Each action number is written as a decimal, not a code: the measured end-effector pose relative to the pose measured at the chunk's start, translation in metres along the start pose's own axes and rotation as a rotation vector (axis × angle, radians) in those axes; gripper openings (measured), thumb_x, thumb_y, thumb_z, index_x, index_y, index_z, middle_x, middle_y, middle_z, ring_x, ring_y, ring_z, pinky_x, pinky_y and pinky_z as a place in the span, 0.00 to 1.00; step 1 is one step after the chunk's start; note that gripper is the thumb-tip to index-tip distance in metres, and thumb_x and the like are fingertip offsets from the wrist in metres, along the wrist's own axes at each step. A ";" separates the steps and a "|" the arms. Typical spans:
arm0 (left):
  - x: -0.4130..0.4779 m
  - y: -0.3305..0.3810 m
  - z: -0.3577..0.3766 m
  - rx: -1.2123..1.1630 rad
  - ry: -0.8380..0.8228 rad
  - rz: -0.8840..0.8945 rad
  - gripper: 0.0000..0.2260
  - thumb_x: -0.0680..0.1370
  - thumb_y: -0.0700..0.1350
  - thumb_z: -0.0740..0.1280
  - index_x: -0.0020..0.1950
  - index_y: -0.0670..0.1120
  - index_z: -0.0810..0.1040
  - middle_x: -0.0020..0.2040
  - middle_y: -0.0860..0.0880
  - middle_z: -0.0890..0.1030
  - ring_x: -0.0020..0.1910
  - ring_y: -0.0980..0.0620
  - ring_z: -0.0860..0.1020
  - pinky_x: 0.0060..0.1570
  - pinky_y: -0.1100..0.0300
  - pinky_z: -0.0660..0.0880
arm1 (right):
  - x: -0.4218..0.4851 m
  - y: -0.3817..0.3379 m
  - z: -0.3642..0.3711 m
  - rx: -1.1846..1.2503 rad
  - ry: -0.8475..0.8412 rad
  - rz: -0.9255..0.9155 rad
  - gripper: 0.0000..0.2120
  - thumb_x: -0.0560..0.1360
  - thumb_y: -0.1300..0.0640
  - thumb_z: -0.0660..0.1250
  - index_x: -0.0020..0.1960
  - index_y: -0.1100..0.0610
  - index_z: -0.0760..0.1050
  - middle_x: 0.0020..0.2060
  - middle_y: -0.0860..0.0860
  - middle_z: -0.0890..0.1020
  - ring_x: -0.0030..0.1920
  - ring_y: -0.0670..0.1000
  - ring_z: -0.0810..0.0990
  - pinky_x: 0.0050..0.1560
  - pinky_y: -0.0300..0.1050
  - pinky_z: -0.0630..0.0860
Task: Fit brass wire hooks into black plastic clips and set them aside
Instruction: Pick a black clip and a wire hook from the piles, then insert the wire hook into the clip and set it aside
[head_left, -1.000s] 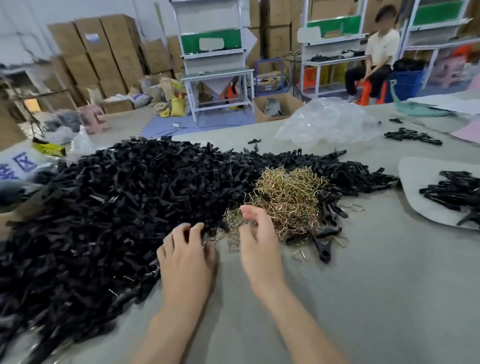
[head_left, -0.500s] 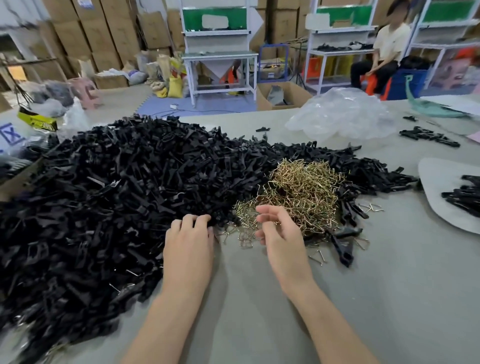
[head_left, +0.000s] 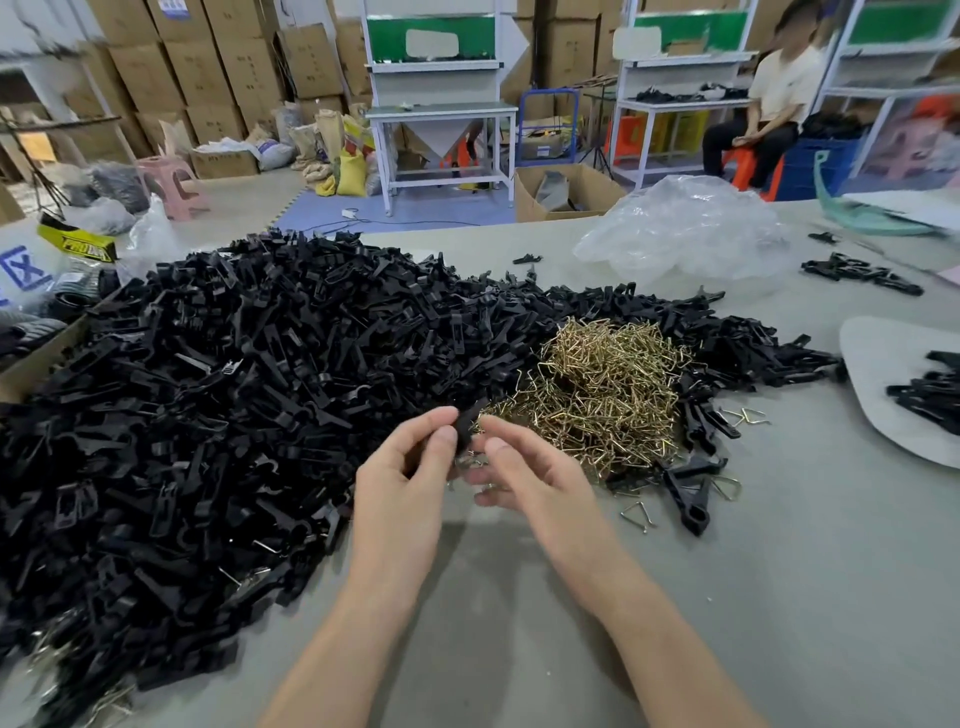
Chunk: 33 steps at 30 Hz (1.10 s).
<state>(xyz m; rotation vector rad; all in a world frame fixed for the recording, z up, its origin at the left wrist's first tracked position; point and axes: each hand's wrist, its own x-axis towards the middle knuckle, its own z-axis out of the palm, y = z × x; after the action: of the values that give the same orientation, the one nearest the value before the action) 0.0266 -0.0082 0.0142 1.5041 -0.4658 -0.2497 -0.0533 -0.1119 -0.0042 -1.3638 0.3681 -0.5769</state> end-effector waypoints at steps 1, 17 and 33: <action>-0.003 -0.001 0.004 -0.027 -0.019 -0.018 0.09 0.81 0.42 0.67 0.54 0.55 0.83 0.49 0.57 0.86 0.50 0.57 0.84 0.51 0.63 0.79 | 0.000 0.001 0.001 0.001 -0.013 0.002 0.12 0.81 0.60 0.66 0.61 0.48 0.79 0.53 0.50 0.86 0.49 0.48 0.86 0.47 0.42 0.82; -0.005 -0.006 0.012 -0.112 0.165 0.051 0.07 0.84 0.44 0.62 0.53 0.51 0.80 0.43 0.54 0.84 0.40 0.59 0.81 0.40 0.70 0.76 | 0.004 0.005 -0.005 0.044 0.103 -0.042 0.09 0.81 0.63 0.66 0.51 0.53 0.84 0.46 0.50 0.87 0.45 0.46 0.84 0.44 0.42 0.82; -0.005 -0.005 0.008 -0.184 -0.165 -0.025 0.06 0.79 0.45 0.68 0.53 0.52 0.84 0.38 0.51 0.83 0.39 0.52 0.82 0.46 0.59 0.81 | 0.009 0.000 -0.019 0.350 0.218 0.043 0.13 0.63 0.48 0.77 0.47 0.48 0.85 0.49 0.58 0.85 0.44 0.51 0.85 0.38 0.43 0.82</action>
<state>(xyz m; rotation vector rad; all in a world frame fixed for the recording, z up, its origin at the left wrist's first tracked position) 0.0193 -0.0138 0.0086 1.3158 -0.5410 -0.4274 -0.0568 -0.1329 -0.0065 -0.9580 0.4479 -0.7201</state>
